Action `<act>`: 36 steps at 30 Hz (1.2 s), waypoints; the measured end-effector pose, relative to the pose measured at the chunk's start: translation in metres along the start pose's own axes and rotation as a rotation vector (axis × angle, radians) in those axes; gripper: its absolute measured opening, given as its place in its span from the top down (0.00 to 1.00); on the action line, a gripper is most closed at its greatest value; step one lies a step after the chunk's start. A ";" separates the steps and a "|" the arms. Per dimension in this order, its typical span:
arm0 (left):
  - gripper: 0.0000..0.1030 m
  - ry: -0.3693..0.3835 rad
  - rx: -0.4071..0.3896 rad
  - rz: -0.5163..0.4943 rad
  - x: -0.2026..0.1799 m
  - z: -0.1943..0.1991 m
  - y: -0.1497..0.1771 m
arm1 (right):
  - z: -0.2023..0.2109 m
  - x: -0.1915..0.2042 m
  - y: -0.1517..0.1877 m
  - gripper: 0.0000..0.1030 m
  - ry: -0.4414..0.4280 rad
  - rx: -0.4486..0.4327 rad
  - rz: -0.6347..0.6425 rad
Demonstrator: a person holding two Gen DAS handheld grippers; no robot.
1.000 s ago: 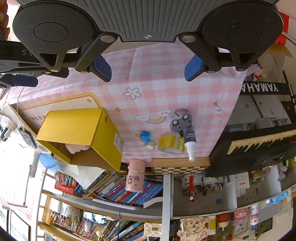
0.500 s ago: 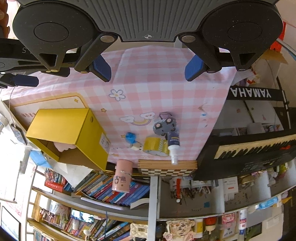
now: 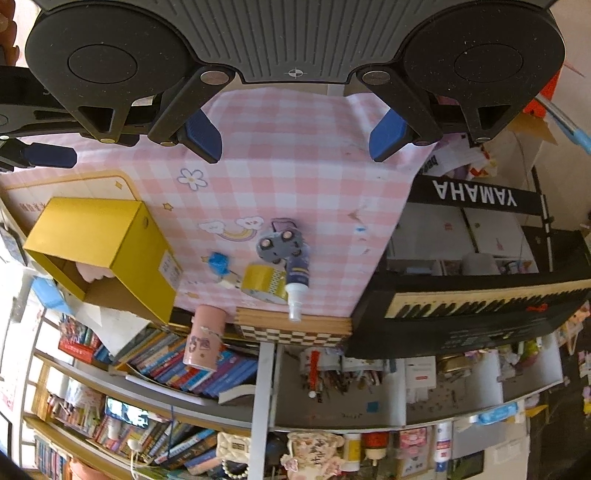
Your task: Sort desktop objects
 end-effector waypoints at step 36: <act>0.13 -0.028 0.019 0.035 0.002 -0.057 -0.035 | -0.062 -0.007 -0.059 0.25 -0.051 -0.019 0.061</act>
Point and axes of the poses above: each gripper's, at about its wrist camera, not at the fingertips, and z roughly against the way its jaws point, x to its left, y to its underside, the point moved 10 cm from there along -z, roughly the way its jaws point, and after that the axes turned 7 degrees about z, right-handed, at the moved point
